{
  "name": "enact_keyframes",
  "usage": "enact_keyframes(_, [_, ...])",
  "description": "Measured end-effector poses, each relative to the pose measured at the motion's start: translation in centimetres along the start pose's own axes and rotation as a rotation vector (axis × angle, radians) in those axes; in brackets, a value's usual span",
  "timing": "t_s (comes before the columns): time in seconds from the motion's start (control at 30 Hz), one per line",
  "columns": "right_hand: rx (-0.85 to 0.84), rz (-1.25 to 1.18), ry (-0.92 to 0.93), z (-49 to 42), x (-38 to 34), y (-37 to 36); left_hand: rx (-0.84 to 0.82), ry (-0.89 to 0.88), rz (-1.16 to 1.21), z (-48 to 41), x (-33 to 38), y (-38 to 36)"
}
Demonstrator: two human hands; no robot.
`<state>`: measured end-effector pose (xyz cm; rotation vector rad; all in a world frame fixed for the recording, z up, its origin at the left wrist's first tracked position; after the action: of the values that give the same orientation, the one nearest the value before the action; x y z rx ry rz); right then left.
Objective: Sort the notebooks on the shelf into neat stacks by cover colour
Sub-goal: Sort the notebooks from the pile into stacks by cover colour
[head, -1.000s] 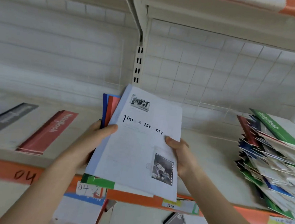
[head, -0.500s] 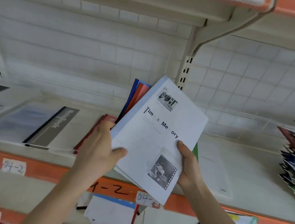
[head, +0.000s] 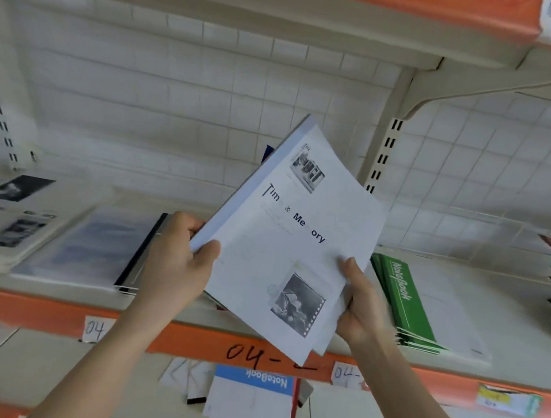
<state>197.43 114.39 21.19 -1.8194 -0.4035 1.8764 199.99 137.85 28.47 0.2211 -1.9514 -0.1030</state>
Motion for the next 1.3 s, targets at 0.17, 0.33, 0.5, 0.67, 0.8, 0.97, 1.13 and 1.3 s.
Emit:
enact_keyframes(0.17, [-0.031,0.02,-0.067,-0.8,2.8,-1.2,0.031,0.088,0.236,-0.8,-2.5,2.2])
enact_keyframes(0.33, [0.001,0.064,-0.11,-2.6,4.9,-2.7,0.071,0.133,0.325,-1.8,-4.3,4.9])
enact_keyframes(0.5, [-0.103,0.044,-0.159,-3.9,6.4,-6.2,0.129,0.137,0.321,-1.8,-5.6,8.0])
enact_keyframes(0.67, [-0.121,0.084,-0.258,-5.1,8.2,-7.4,0.164,0.15,0.392,-2.0,-6.7,9.9])
enact_keyframes(0.8, [-0.125,0.157,-0.287,-5.4,8.5,-8.3,0.22,0.204,0.483,-2.6,-7.8,11.1])
enact_keyframes(0.97, [-0.095,0.165,-0.201,-6.3,8.7,-9.6,0.247,0.16,0.441,-3.6,-7.6,13.0])
enact_keyframes(1.13, [-0.111,0.147,-0.229,-6.7,10.0,-12.2,0.349,0.247,0.572,-3.3,-9.8,16.3])
enact_keyframes(1.3, [-0.121,0.137,-0.302,-7.6,11.5,-14.9,0.554,0.333,0.733,-3.0,-12.6,21.1])
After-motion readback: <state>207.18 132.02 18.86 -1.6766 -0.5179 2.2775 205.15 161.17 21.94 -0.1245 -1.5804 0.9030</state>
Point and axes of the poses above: each hand's wrist, its own z-axis away from the middle knuckle, its own y-axis out of the back of the hand, x = y × z, the point moved 7 cm from there along -z, towards the middle knuckle, and after that the axes turned 13 degrees about z, right-handed, at the moved point
